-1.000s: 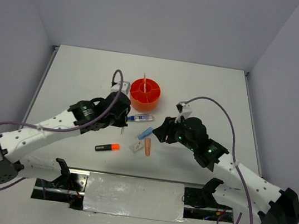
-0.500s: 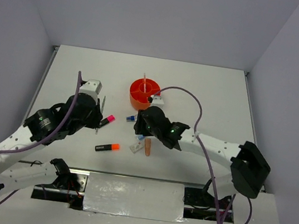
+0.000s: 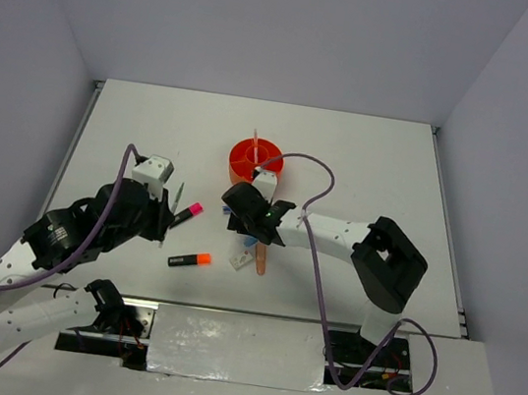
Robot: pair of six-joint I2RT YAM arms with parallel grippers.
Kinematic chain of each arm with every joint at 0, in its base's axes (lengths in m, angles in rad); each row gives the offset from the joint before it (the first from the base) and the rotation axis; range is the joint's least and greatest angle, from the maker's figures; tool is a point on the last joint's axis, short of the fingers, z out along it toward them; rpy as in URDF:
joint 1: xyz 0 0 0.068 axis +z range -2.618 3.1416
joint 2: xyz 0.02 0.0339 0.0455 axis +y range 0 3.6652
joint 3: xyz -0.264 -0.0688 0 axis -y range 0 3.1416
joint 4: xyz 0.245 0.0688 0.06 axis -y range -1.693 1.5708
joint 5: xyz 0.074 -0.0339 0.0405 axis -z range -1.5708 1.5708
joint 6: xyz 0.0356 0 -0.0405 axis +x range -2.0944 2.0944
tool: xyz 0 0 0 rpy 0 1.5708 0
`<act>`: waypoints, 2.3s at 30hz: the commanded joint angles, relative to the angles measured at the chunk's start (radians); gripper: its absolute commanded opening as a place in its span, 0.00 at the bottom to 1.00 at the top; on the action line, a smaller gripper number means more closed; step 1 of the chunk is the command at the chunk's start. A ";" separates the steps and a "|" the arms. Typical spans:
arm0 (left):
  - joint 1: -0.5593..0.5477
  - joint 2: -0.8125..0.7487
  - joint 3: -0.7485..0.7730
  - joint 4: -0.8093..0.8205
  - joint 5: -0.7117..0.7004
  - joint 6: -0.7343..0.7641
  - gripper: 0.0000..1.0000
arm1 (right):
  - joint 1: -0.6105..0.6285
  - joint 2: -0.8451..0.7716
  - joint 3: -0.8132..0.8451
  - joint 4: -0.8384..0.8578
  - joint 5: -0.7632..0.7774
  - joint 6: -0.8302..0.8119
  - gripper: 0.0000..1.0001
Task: Sort the stationery into containers
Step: Close the pen cap on the pen.
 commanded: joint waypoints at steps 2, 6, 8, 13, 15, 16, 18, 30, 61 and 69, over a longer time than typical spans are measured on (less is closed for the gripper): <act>0.001 0.015 0.006 0.036 0.011 0.023 0.00 | 0.013 0.030 0.052 -0.025 0.076 0.078 0.53; 0.001 0.009 0.004 0.039 0.014 0.025 0.00 | 0.013 0.059 0.068 -0.033 0.096 0.082 0.53; 0.003 0.003 0.003 0.039 0.013 0.023 0.00 | 0.011 0.085 0.096 -0.060 0.103 0.084 0.53; 0.003 -0.008 0.004 0.039 0.011 0.023 0.00 | 0.014 0.110 0.087 -0.051 0.096 0.090 0.54; 0.001 -0.009 0.003 0.040 0.011 0.023 0.00 | 0.013 0.122 0.085 -0.057 0.097 0.093 0.55; 0.001 -0.008 0.001 0.042 0.016 0.026 0.00 | 0.014 0.124 0.081 -0.057 0.097 0.095 0.55; 0.001 -0.006 0.001 0.042 0.018 0.026 0.00 | 0.014 0.127 0.065 -0.053 0.093 0.099 0.55; 0.003 -0.005 0.001 0.046 0.027 0.031 0.00 | 0.023 0.122 0.045 -0.053 0.089 0.114 0.55; -0.023 -0.016 0.001 0.043 0.016 0.026 0.00 | 0.103 0.152 0.081 -0.171 0.163 0.266 0.56; -0.034 -0.025 0.001 0.040 0.008 0.022 0.00 | 0.117 0.188 0.110 -0.194 0.188 0.308 0.52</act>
